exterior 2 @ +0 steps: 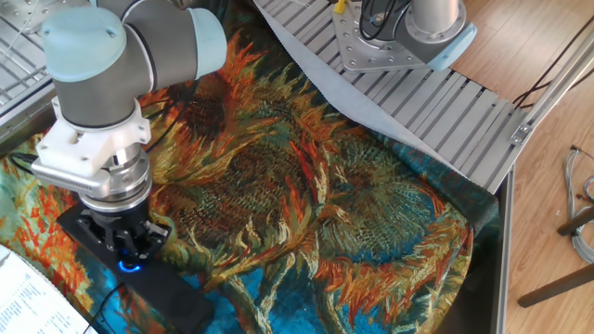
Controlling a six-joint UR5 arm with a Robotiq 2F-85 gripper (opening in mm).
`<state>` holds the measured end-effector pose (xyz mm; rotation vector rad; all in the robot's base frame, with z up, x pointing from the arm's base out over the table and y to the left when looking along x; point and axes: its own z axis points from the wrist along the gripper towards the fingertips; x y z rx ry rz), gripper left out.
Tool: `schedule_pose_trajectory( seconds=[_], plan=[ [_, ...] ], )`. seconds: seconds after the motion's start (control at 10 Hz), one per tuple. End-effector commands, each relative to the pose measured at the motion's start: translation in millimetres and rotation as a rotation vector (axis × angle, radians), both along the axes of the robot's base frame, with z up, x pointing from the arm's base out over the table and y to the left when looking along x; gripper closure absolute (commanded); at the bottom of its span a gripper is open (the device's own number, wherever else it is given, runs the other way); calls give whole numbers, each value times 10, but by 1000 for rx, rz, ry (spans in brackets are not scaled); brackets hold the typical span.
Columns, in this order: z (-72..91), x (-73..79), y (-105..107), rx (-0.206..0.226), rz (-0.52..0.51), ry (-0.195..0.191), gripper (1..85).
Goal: Turn the knob to increase the volume of the speaker
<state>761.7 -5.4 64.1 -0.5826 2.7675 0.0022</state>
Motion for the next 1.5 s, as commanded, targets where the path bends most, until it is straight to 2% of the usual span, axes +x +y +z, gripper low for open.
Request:
schedule_pose_trajectory(
  seconds=[0.0,0.3,0.6,0.9,1.0,1.4],
  plan=[
    [28,68,10,17,-22,-21,783],
    [-7,95,-82,2,-41,-22,783],
    [-17,102,-61,17,-63,-21,787],
    [-41,86,-94,7,-74,-11,787],
    [-48,78,-91,21,-109,-5,797],
    [-36,78,-143,18,-165,0,803]
  ],
)
